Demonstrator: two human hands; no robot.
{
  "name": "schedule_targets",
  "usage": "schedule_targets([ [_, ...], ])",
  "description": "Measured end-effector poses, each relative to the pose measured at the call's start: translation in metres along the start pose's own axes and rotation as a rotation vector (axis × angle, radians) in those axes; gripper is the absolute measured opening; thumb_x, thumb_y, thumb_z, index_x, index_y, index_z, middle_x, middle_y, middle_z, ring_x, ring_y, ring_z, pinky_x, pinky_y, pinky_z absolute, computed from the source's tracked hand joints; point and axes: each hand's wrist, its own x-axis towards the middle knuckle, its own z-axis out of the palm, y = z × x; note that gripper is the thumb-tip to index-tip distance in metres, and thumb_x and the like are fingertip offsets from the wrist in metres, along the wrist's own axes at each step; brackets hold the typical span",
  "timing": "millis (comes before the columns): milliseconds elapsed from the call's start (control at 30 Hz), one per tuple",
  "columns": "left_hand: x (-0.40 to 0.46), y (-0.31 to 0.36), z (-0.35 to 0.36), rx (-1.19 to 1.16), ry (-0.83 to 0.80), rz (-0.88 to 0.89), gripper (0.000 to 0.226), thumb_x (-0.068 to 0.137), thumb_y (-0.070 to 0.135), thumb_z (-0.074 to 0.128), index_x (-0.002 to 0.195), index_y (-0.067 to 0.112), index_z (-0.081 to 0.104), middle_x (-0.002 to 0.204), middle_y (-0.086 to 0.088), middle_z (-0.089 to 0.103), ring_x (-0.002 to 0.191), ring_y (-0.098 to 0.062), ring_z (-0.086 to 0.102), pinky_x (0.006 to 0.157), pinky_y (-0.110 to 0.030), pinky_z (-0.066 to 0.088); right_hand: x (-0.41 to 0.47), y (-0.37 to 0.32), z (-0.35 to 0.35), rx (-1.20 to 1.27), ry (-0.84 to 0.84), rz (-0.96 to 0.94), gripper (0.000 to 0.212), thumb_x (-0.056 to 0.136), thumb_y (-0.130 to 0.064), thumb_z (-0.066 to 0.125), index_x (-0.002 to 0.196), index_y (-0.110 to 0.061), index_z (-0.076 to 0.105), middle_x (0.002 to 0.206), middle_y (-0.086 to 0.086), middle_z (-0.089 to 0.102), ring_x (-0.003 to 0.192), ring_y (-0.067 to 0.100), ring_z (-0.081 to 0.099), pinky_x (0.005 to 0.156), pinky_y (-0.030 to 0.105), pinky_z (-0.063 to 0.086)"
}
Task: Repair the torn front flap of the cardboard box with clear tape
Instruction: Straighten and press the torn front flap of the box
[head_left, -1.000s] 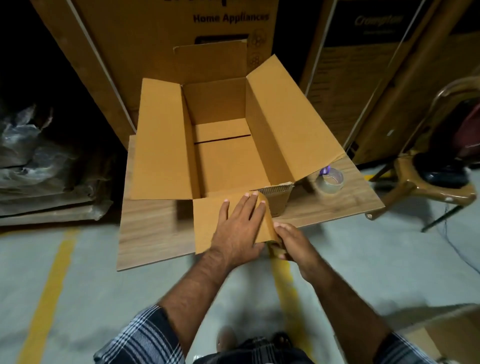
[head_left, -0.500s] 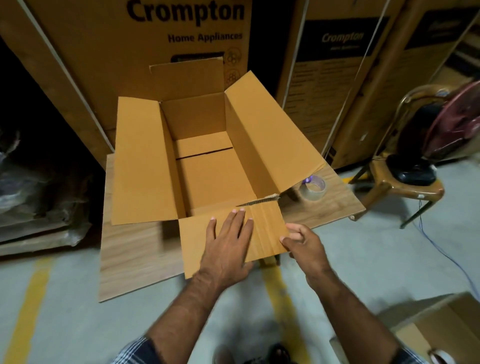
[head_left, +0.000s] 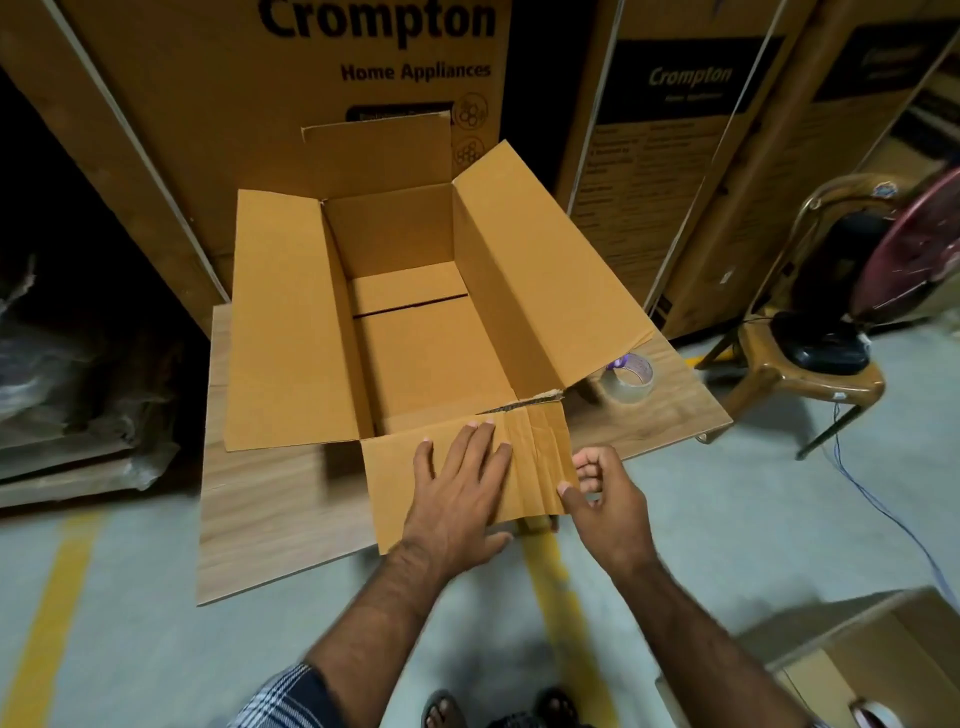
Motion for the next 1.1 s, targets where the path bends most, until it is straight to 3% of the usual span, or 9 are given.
schedule_targets([
  [100, 0.006, -0.008, -0.007, -0.078, 0.066, 0.0, 0.113, 0.073, 0.08, 0.06, 0.159, 0.022, 0.014, 0.171, -0.007, 0.0, 0.157, -0.026, 0.002, 0.118, -0.069, 0.003, 0.006, -0.007, -0.003, 0.094, -0.027, 0.095, 0.023, 0.088, -0.009, 0.074, 0.104, -0.017, 0.059, 0.087, 0.0, 0.064, 0.073, 0.01, 0.058, 0.064, 0.013, 0.05],
  [233, 0.018, -0.017, -0.019, -0.082, 0.062, 0.001, 0.133, 0.061, 0.095, 0.053, 0.161, 0.021, 0.007, 0.171, -0.006, -0.004, 0.158, -0.025, -0.001, 0.117, -0.072, -0.001, 0.022, -0.023, -0.008, 0.202, 0.006, 0.148, 0.018, 0.091, -0.012, 0.073, 0.105, -0.018, 0.065, 0.077, -0.008, 0.063, 0.062, -0.006, 0.059, 0.057, 0.007, 0.045],
  [367, 0.02, -0.021, -0.024, -0.08, -0.005, -0.032, 0.152, 0.046, 0.106, 0.043, 0.162, 0.017, 0.0, 0.172, -0.006, -0.006, 0.158, -0.028, -0.003, 0.115, -0.076, -0.003, 0.045, -0.045, -0.015, 0.177, -0.022, 0.119, 0.009, 0.091, -0.017, 0.072, 0.098, -0.022, 0.069, 0.08, -0.005, 0.069, 0.072, 0.004, 0.063, 0.059, 0.015, 0.046],
  [600, 0.012, -0.026, -0.022, -0.101, 0.023, -0.087, 0.134, 0.054, 0.096, 0.053, 0.155, 0.016, 0.019, 0.164, -0.006, 0.018, 0.152, -0.028, 0.017, 0.116, -0.074, 0.011, 0.057, -0.041, -0.011, 0.169, -0.019, 0.201, 0.009, 0.092, -0.014, 0.071, 0.099, -0.019, 0.069, 0.085, -0.003, 0.073, 0.078, 0.008, 0.066, 0.063, 0.024, 0.047],
  [800, 0.005, -0.026, -0.013, 0.011, -0.001, -0.047, 0.136, 0.059, 0.09, 0.058, 0.159, 0.013, 0.007, 0.169, -0.008, 0.007, 0.155, -0.03, 0.011, 0.116, -0.075, 0.007, 0.048, -0.011, 0.0, 0.143, -0.064, 0.284, 0.011, 0.095, -0.015, 0.07, 0.106, -0.012, 0.07, 0.087, -0.002, 0.072, 0.079, 0.009, 0.065, 0.063, 0.023, 0.048],
  [900, 0.004, -0.025, -0.011, 0.04, -0.01, -0.054, 0.137, 0.061, 0.089, 0.057, 0.161, 0.013, 0.001, 0.17, -0.008, 0.001, 0.156, -0.031, 0.005, 0.116, -0.074, 0.004, 0.047, -0.005, 0.005, 0.13, -0.049, 0.291, 0.016, 0.094, -0.018, 0.071, 0.109, -0.013, 0.069, 0.094, 0.0, 0.072, 0.09, 0.016, 0.067, 0.069, 0.026, 0.05],
  [1033, 0.003, -0.026, -0.008, 0.055, -0.007, -0.057, 0.136, 0.064, 0.087, 0.058, 0.161, 0.013, -0.001, 0.171, -0.008, -0.003, 0.157, -0.03, 0.003, 0.118, -0.073, 0.002, 0.036, -0.016, 0.003, -0.02, 0.025, 0.121, 0.009, 0.093, -0.018, 0.07, 0.1, -0.017, 0.064, 0.08, -0.009, 0.062, 0.073, 0.007, 0.057, 0.062, 0.017, 0.044],
  [1100, 0.004, -0.028, -0.005, 0.062, 0.008, -0.062, 0.134, 0.066, 0.085, 0.059, 0.162, 0.013, -0.001, 0.171, -0.008, -0.001, 0.157, -0.029, 0.005, 0.118, -0.072, 0.004, 0.024, -0.017, 0.002, -0.072, 0.03, -0.012, 0.009, 0.093, -0.015, 0.068, 0.098, -0.016, 0.061, 0.077, -0.005, 0.057, 0.067, 0.008, 0.052, 0.058, 0.011, 0.041],
])
